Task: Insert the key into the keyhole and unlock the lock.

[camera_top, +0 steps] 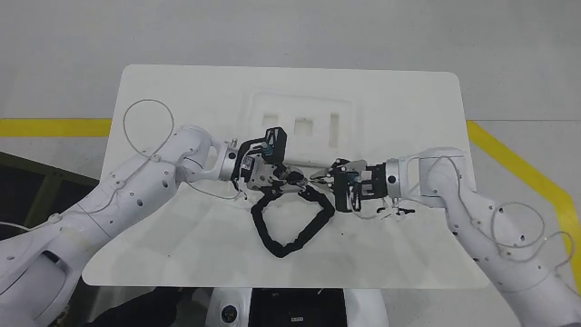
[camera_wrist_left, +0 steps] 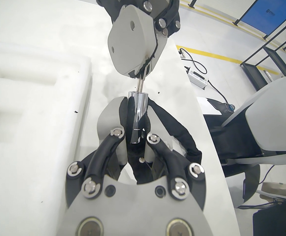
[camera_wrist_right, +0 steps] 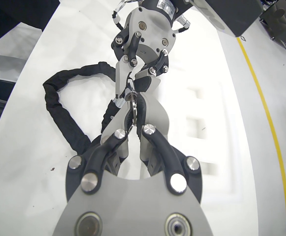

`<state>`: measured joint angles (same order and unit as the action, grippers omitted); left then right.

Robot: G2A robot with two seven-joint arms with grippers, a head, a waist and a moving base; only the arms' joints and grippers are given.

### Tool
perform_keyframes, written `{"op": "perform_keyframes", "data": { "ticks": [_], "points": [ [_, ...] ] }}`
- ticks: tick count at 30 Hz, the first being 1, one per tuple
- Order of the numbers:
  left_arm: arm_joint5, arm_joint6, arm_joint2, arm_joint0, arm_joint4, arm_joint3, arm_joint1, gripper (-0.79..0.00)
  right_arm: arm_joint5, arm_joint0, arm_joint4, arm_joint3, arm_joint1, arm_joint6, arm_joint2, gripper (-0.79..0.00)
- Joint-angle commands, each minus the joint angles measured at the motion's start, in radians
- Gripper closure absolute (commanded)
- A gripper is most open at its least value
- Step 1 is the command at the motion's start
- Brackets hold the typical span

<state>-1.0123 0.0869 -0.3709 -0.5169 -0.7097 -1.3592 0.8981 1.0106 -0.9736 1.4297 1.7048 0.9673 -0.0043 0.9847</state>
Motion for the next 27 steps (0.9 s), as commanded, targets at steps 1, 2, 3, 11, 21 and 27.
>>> {"op": "perform_keyframes", "data": {
  "ticks": [1,2,3,11,21,27],
  "points": [
    [0.0,-0.003,-0.004,-0.001,-0.014,-0.002,-0.001,0.0,-0.003,0.002,-0.056,-0.009,0.002,0.034,-0.001,0.0],
    [0.0,-0.004,-0.007,-0.002,-0.021,-0.003,-0.001,0.0,-0.005,0.004,-0.082,-0.011,0.004,0.058,-0.002,0.0],
    [0.0,-0.002,-0.01,-0.002,-0.029,-0.004,-0.001,0.0,-0.008,0.005,-0.113,-0.016,0.005,0.079,-0.003,0.0],
    [0.0,0.005,-0.028,-0.01,-0.054,-0.016,-0.002,0.0,-0.056,0.016,-0.346,-0.021,0.013,0.283,-0.021,0.0],
    [0.0,0.027,-0.06,-0.026,-0.074,-0.023,0.002,0.0,-0.169,0.001,-0.586,0.016,0.014,0.48,-0.03,0.0],
    [0.0,0.038,-0.081,-0.04,-0.081,-0.024,0.004,0.0,-0.266,-0.024,-0.664,0.042,0.01,0.566,-0.02,0.0]
  ]
}}
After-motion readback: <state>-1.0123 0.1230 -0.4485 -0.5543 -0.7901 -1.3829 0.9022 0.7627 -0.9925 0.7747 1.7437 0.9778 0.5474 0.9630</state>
